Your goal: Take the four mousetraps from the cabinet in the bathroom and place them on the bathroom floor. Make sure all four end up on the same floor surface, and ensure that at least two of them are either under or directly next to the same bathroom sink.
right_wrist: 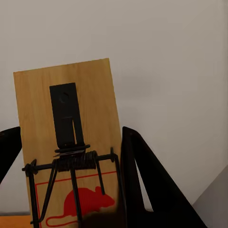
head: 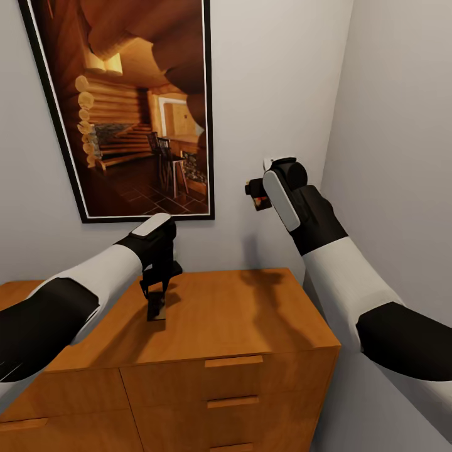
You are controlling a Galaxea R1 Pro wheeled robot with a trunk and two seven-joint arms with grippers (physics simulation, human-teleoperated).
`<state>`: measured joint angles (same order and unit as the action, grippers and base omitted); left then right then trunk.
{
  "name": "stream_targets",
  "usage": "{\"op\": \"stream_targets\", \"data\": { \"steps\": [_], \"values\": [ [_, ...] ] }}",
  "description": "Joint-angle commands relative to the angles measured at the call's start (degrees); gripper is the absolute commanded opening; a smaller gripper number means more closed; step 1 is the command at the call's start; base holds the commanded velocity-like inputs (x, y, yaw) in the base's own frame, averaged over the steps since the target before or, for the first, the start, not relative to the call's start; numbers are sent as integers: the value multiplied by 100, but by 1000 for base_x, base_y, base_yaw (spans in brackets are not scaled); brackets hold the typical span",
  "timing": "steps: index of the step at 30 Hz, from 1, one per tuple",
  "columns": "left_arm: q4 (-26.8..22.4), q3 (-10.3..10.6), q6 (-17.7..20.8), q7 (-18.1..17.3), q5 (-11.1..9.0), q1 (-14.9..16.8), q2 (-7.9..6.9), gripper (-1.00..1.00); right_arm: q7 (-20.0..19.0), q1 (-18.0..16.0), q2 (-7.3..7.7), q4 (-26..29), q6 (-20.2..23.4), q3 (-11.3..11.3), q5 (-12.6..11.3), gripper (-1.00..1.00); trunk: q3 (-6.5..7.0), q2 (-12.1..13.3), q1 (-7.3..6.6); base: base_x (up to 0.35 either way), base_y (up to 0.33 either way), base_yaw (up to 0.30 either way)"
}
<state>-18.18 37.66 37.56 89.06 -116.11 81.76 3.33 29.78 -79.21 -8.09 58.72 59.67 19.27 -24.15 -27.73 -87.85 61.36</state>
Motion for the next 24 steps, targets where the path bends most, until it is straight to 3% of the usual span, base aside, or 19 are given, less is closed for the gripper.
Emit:
{"op": "stream_targets", "data": {
  "steps": [1,9,19,21,22,24],
  "values": [
    [-3,48,61,28,-53,8,-4,-100,70,-6,1,2,7,9,-71,-100,-7,-4,0,0,0,0],
    [-3,48,61,28,-53,8,-4,-100,70,-6,1,2,7,9,-71,-100,-7,-4,0,0,0,0],
    [-325,-271,79,-134,-12,-255,-53,-100,71,91,-90,-17,5,15,-193,-100,224,397,-220,0,0,0],
    [-389,-282,79,-139,-6,-265,-54,-100,71,95,-93,-18,7,13,-198,-100,240,397,-220,0,0,0],
    [-746,-285,80,-140,-5,-267,-55,-100,71,96,-93,-18,7,12,-200,-100,248,397,-220,0,0,0],
    [-757,-289,82,-142,-2,-270,-55,-100,72,97,-95,-18,8,9,-202,-100,260,397,-220,0,0,0]
  ]
}}
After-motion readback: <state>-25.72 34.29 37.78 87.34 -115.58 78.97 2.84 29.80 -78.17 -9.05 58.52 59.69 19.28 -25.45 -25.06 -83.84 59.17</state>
